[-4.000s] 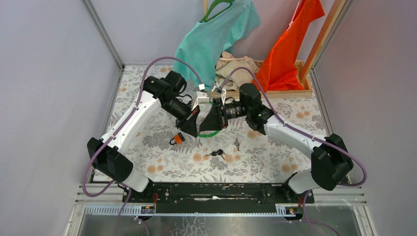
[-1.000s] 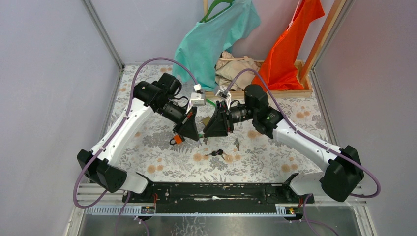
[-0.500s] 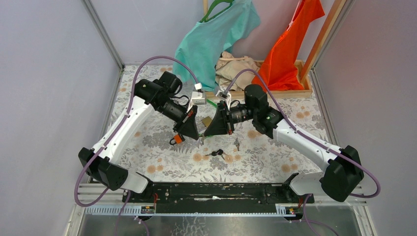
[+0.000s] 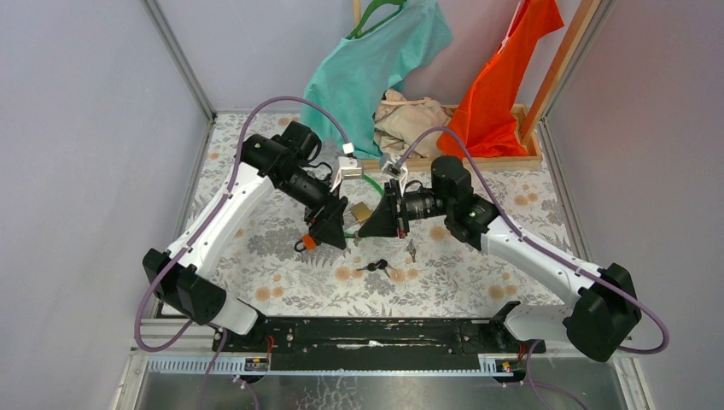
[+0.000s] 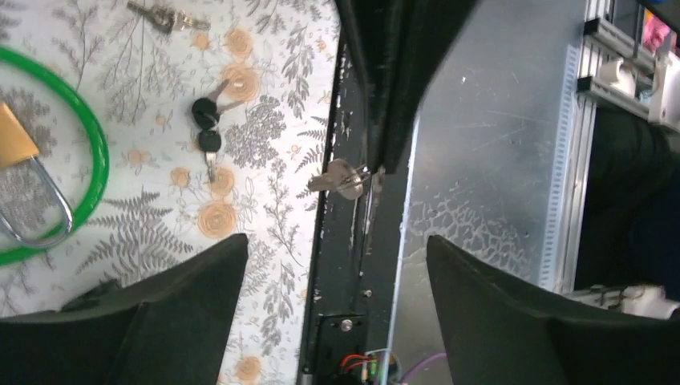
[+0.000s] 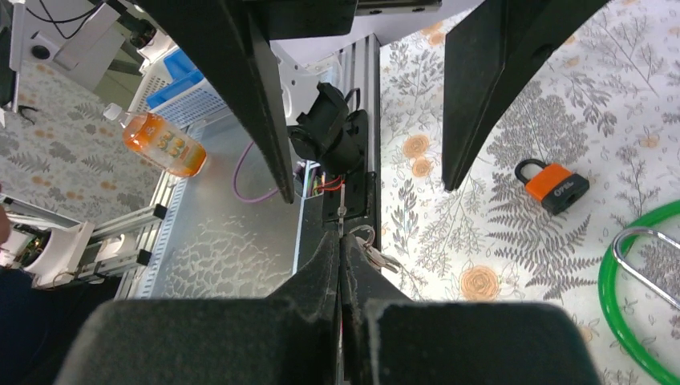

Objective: Unlock with the key

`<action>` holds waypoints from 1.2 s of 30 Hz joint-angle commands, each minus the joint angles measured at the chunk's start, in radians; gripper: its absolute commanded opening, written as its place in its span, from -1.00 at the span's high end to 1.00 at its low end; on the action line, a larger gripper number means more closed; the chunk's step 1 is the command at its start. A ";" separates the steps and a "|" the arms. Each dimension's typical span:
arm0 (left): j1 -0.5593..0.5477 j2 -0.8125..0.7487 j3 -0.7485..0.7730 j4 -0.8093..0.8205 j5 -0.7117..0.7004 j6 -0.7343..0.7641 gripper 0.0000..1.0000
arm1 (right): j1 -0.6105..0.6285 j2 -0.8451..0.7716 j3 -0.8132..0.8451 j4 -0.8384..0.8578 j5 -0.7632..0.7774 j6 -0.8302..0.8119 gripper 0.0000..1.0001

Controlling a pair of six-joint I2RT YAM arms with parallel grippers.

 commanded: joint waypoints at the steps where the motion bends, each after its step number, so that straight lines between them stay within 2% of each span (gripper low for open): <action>1: 0.001 -0.023 -0.073 0.170 -0.213 -0.088 -0.95 | -0.006 -0.051 -0.009 -0.059 0.095 -0.001 1.00; 3: 0.001 -0.058 -0.174 0.335 -0.359 -0.118 -1.00 | -0.016 -0.064 -0.016 -0.126 0.108 -0.024 1.00; 5: 0.001 -0.066 -0.256 0.428 -0.456 -0.076 -1.00 | -0.030 -0.092 -0.034 -0.178 0.126 -0.034 1.00; 8: 0.001 -0.039 -0.335 0.500 -0.540 0.056 -1.00 | -0.063 -0.157 -0.066 -0.240 0.178 -0.036 1.00; 12: -0.001 0.018 -0.431 0.538 -0.597 0.347 -1.00 | -0.127 -0.268 -0.100 -0.346 0.282 -0.022 1.00; 14: 0.001 0.044 -0.467 0.592 -0.627 0.442 -1.00 | -0.161 -0.324 -0.104 -0.399 0.329 -0.024 1.00; 20: -0.001 0.146 -0.473 0.689 -0.659 0.622 -1.00 | -0.196 -0.438 -0.057 -0.551 0.470 -0.075 1.00; 24: -0.002 0.200 -0.474 0.768 -0.670 0.666 -0.95 | -0.197 -0.491 -0.033 -0.595 0.524 -0.084 1.00; 30: -0.001 0.184 -0.529 0.895 -0.625 0.729 -0.91 | -0.197 -0.510 0.001 -0.644 0.564 -0.097 1.00; 36: 0.000 0.183 -0.555 0.893 -0.574 0.783 -0.89 | -0.198 -0.504 0.023 -0.653 0.579 -0.102 1.00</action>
